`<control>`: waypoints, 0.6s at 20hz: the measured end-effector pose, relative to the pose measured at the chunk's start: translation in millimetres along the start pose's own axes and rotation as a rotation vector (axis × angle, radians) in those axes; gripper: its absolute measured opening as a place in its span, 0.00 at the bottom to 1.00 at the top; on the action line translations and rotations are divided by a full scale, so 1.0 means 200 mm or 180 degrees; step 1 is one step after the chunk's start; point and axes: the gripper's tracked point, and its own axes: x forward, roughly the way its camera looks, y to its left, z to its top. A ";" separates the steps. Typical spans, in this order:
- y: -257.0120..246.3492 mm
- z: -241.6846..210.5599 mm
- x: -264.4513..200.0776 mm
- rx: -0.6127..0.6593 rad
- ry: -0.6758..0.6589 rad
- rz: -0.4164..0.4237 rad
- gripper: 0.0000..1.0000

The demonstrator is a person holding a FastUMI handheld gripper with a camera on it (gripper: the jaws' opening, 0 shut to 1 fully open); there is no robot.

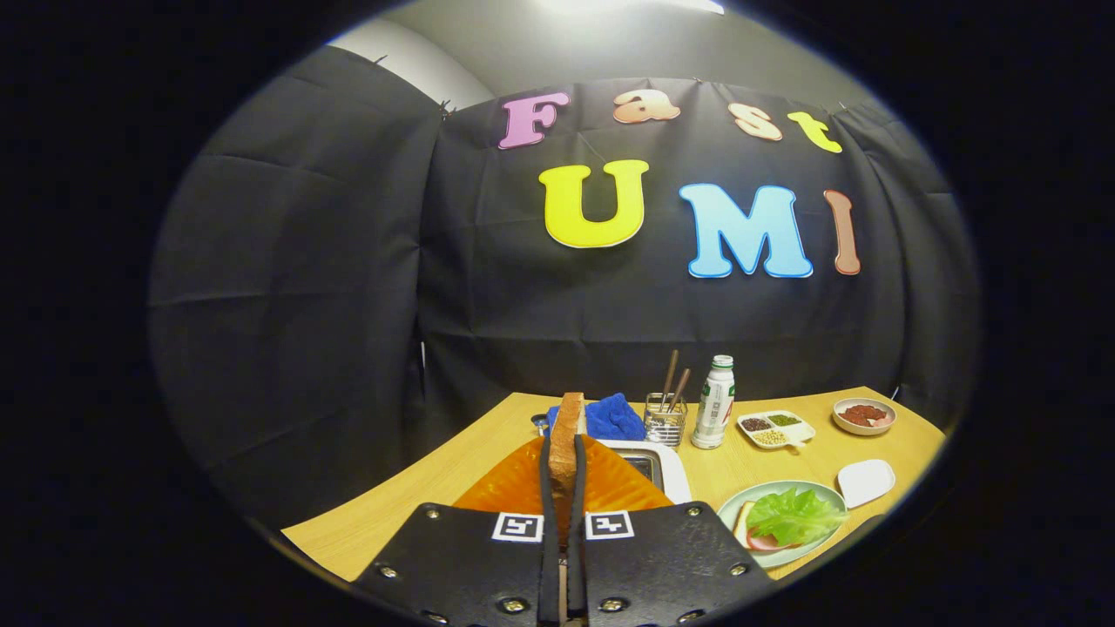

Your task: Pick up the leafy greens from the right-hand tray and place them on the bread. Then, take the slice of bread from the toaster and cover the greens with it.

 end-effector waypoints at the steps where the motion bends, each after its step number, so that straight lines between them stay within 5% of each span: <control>1: -0.01 0.05 -0.01 0.0032 -0.0038 -0.0006 0.03; 12: -0.40 0.43 -0.15 0.0213 -0.0489 -0.0363 0.03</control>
